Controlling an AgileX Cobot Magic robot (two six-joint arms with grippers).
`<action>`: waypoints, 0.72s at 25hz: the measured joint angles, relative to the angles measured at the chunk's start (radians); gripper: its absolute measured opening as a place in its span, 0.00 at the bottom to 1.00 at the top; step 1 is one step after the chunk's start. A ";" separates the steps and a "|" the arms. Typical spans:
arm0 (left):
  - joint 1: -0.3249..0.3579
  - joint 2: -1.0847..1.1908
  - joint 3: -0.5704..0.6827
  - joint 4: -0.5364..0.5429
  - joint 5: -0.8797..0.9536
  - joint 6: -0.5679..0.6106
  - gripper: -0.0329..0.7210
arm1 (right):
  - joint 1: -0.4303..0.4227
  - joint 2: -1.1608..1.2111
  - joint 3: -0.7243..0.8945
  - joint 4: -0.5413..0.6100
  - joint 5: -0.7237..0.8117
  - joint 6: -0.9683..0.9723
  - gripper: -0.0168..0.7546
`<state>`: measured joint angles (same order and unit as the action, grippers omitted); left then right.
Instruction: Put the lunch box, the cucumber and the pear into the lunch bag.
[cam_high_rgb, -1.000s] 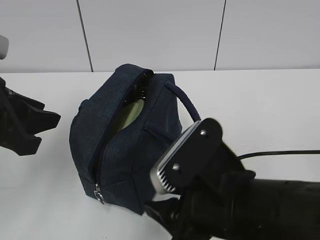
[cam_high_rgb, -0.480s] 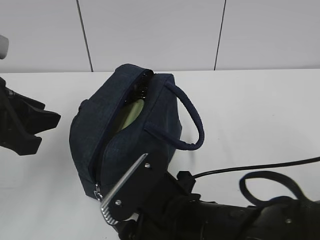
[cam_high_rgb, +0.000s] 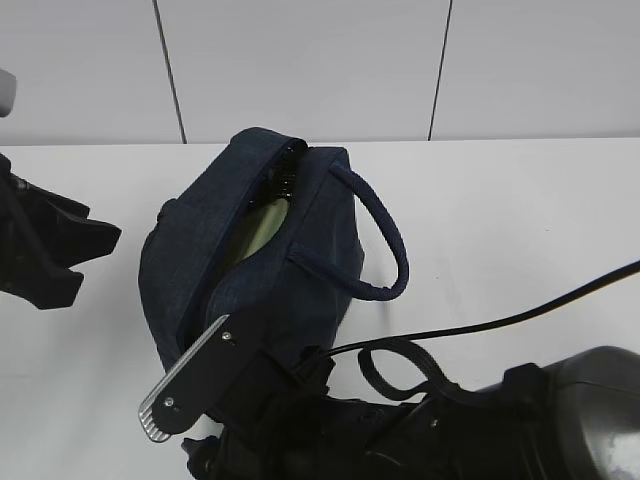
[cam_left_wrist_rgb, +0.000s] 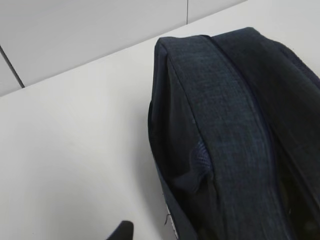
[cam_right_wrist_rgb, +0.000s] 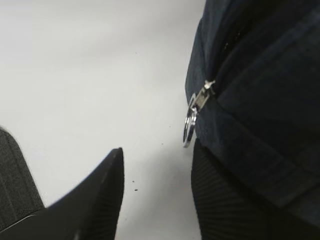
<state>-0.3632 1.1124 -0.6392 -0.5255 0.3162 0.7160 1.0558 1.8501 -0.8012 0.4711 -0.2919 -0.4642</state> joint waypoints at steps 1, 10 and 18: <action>0.000 0.000 0.000 0.000 0.000 0.000 0.36 | 0.000 0.005 -0.002 0.000 -0.005 0.000 0.48; 0.000 0.000 0.000 0.000 0.000 0.000 0.36 | 0.000 0.045 -0.009 0.025 -0.033 0.005 0.48; 0.000 0.000 0.000 -0.001 0.000 0.000 0.36 | 0.001 0.070 -0.069 0.029 -0.037 0.006 0.38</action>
<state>-0.3632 1.1124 -0.6392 -0.5266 0.3158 0.7160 1.0570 1.9202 -0.8706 0.5001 -0.3290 -0.4586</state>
